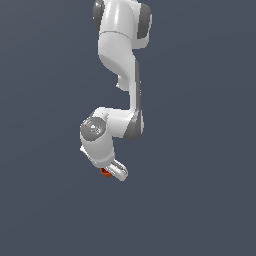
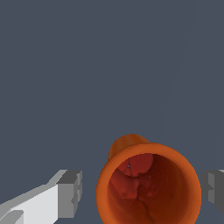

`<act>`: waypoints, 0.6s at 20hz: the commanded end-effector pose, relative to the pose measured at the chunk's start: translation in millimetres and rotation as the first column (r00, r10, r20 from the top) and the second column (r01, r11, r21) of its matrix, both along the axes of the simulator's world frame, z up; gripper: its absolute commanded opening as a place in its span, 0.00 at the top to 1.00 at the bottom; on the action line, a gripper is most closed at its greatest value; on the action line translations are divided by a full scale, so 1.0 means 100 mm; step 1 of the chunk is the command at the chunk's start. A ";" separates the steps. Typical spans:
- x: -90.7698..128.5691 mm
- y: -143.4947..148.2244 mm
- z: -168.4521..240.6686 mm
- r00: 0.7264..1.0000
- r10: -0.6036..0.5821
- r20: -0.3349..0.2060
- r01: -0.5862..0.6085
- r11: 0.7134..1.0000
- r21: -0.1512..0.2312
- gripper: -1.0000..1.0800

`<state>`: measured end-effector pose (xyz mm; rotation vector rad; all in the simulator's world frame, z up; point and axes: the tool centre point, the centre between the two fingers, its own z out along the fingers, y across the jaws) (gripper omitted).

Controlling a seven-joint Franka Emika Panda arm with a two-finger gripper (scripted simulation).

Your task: Pick up the object and move it to a goal position.

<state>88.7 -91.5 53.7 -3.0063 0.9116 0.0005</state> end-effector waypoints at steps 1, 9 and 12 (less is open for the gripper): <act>0.00 0.00 -0.12 1.000 -0.001 0.000 0.001 1.000 0.000 0.04; 0.01 0.00 -0.16 1.000 -0.001 0.000 0.001 1.000 0.000 1.00; 0.01 0.00 -0.16 1.000 -0.001 0.000 0.001 1.000 0.000 1.00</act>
